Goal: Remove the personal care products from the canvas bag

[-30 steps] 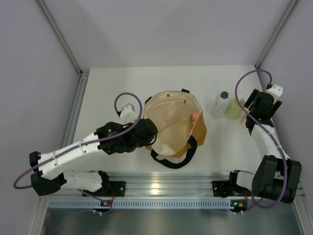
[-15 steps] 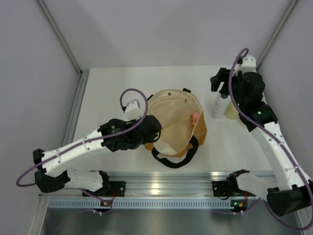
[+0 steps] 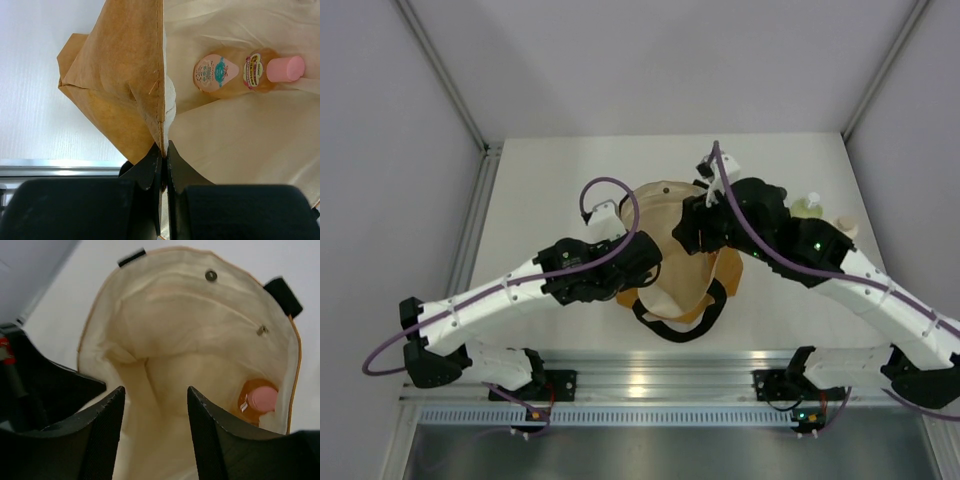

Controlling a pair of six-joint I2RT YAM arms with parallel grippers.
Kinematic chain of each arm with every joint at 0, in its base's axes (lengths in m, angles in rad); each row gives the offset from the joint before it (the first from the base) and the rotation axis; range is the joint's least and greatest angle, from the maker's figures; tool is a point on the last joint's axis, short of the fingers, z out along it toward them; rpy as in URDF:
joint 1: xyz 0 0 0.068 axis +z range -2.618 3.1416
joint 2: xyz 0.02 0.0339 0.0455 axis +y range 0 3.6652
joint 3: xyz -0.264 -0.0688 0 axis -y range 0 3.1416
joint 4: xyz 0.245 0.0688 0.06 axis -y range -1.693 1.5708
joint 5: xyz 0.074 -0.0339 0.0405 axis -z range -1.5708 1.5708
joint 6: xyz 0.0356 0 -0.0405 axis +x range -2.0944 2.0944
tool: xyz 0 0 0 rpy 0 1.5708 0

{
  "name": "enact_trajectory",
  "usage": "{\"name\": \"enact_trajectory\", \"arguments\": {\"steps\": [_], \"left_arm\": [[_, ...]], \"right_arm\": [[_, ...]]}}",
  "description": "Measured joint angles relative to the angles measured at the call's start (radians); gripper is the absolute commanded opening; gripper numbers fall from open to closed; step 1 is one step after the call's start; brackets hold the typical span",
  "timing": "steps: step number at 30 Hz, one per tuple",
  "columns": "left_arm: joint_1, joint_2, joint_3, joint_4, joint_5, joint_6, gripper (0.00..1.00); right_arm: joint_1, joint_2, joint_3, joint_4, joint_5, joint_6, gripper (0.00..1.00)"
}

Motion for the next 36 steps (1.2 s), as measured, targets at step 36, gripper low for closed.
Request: {"name": "enact_trajectory", "arguments": {"steps": [36], "left_arm": [[0.000,-0.048,0.030,0.003,-0.025,-0.006,0.00]], "right_arm": [[-0.083,0.439,0.212,-0.565,0.395,0.050,0.56]]}}
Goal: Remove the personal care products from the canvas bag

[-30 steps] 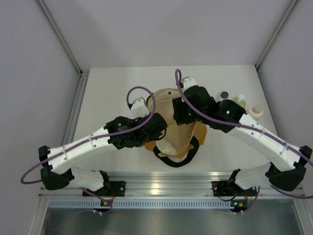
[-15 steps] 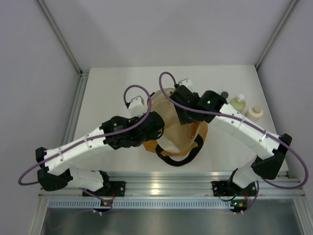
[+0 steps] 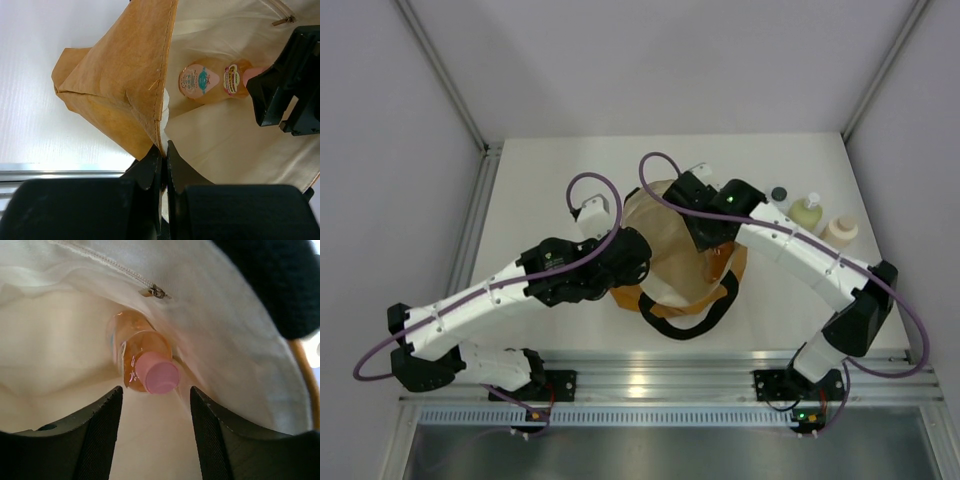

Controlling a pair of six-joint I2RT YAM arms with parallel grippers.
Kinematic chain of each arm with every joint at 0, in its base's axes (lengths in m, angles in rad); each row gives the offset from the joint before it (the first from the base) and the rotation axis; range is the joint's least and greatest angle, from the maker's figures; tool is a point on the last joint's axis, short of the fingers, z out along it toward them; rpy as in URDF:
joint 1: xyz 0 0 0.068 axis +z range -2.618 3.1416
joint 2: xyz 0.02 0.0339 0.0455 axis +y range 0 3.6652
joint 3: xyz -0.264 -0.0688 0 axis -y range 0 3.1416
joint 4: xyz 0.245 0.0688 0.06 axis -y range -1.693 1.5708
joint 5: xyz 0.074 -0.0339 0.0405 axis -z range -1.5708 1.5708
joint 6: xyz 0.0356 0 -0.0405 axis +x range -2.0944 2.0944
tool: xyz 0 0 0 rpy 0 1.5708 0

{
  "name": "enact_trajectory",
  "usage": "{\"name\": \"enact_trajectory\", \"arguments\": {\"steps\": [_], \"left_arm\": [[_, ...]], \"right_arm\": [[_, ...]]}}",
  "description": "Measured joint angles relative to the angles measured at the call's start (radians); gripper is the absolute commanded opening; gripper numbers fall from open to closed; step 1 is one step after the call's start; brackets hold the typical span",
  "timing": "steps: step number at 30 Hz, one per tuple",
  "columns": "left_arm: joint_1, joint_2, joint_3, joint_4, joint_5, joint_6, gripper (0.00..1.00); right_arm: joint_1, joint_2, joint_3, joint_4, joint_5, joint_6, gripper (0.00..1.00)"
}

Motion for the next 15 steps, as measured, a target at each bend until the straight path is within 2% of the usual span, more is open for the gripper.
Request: {"name": "enact_trajectory", "arguments": {"steps": [12,15], "left_arm": [[0.000,-0.008,0.003,0.004,-0.003,-0.003,0.00],[0.000,-0.009,0.003,0.004,-0.003,-0.003,0.00]], "right_arm": [[-0.076,0.013,-0.053,0.053,-0.048,-0.061,0.57],[-0.087,0.013,-0.084,0.083,-0.088,-0.069,0.54]]}}
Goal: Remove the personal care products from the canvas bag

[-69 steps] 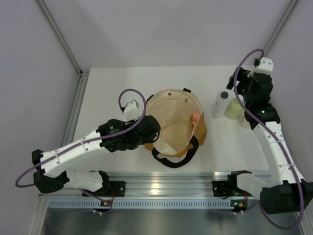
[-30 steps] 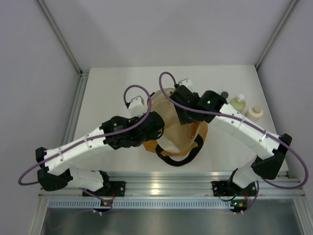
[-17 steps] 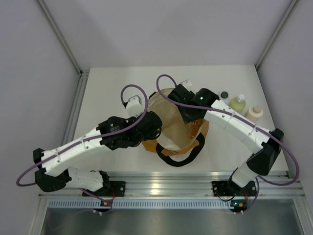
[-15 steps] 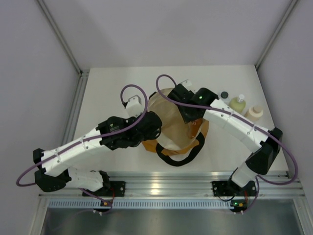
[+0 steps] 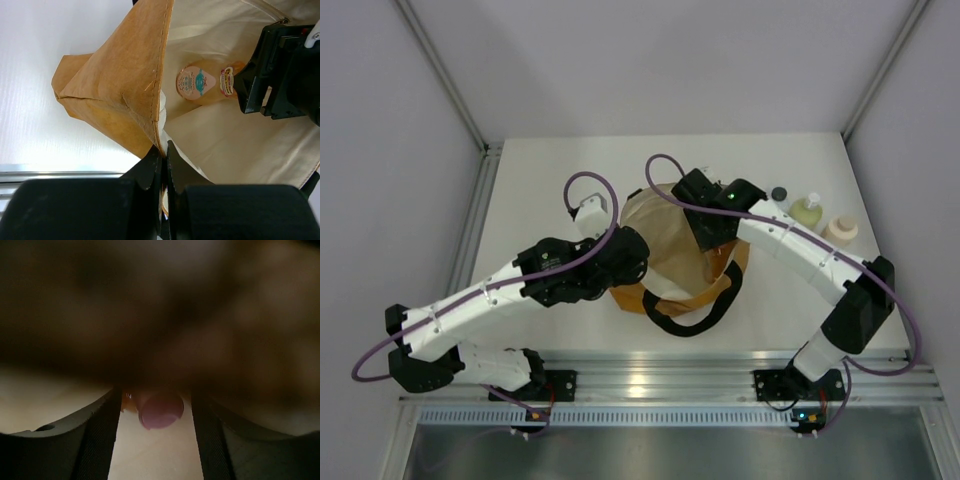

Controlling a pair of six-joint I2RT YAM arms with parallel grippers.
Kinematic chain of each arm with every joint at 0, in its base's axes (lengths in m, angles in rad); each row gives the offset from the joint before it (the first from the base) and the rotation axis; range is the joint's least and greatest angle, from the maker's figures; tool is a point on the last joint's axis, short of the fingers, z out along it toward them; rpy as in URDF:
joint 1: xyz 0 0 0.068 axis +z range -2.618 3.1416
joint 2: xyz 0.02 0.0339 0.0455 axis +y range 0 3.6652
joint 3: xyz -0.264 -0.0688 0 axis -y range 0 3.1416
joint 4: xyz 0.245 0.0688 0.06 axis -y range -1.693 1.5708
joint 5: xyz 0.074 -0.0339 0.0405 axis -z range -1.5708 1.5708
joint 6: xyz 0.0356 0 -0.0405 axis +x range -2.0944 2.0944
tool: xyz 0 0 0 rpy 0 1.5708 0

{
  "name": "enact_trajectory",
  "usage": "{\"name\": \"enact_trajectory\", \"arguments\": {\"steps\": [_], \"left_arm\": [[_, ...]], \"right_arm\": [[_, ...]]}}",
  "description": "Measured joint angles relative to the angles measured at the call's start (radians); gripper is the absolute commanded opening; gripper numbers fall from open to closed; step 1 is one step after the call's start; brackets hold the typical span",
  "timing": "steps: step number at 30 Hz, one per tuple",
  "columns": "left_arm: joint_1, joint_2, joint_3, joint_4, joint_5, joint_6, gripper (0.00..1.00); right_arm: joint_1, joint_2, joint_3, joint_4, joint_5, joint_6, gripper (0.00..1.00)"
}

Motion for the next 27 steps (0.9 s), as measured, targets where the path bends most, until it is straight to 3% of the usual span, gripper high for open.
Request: {"name": "enact_trajectory", "arguments": {"steps": [8,12,14,15,17,27], "left_arm": [[0.000,-0.003,0.000,0.000,0.000,0.000,0.00],[0.000,-0.003,0.000,0.000,0.002,0.000,0.00],[0.000,-0.003,0.000,0.000,0.003,0.000,0.00],[0.000,-0.003,0.000,0.000,0.003,0.000,0.00],[0.000,-0.003,0.000,0.000,0.003,0.000,0.00],[0.000,-0.002,0.000,0.000,0.004,0.000,0.00]], "right_arm": [[-0.052,-0.051,-0.073,0.128,-0.115,-0.010,0.38],[-0.061,-0.072,-0.095,0.182,-0.144,-0.010,0.18],[-0.066,-0.082,-0.108,0.199,-0.150,-0.010,0.16],[-0.072,-0.087,-0.113,0.205,-0.153,-0.010,0.08],[-0.077,-0.092,-0.120,0.212,-0.157,-0.010,0.00],[-0.080,-0.106,-0.125,0.216,-0.180,-0.021,0.00]]}}
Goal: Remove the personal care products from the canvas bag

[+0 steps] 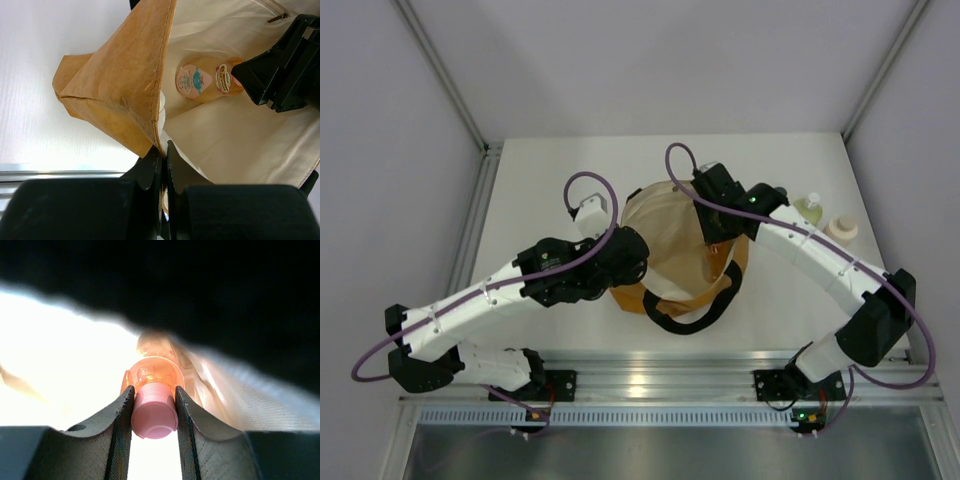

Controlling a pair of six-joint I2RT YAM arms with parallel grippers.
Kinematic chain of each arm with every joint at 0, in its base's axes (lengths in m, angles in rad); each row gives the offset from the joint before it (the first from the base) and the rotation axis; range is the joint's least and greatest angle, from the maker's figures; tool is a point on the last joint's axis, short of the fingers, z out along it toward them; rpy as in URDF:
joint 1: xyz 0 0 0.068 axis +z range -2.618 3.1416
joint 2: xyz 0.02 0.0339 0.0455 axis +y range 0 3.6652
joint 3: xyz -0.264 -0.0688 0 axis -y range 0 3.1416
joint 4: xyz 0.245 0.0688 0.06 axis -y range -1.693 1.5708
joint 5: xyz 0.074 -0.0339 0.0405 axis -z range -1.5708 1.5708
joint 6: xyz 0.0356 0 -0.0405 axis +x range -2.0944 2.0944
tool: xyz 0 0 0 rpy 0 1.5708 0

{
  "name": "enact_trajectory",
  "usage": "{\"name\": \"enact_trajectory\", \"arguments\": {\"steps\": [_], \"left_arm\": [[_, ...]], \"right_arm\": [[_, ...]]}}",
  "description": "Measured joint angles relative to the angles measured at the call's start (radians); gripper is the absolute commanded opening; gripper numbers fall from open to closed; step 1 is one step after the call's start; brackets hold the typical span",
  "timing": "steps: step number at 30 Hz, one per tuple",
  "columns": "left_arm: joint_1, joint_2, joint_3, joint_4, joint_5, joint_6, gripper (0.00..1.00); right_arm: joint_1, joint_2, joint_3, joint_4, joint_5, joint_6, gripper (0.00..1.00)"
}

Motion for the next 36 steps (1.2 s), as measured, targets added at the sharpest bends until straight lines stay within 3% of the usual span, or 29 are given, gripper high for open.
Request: {"name": "enact_trajectory", "arguments": {"steps": [23,27,36], "left_arm": [[0.000,0.005,-0.026,0.005,-0.007,-0.011,0.00],[0.000,-0.012,-0.055,0.021,-0.020,-0.018,0.05],[0.000,-0.043,-0.096,0.029,-0.034,-0.023,0.07]], "right_arm": [[0.030,-0.034,0.147,-0.012,-0.090,-0.054,0.00],[0.045,-0.034,0.187,-0.021,-0.099,-0.068,0.00],[0.139,-0.021,0.397,-0.111,-0.080,-0.130,0.00]]}}
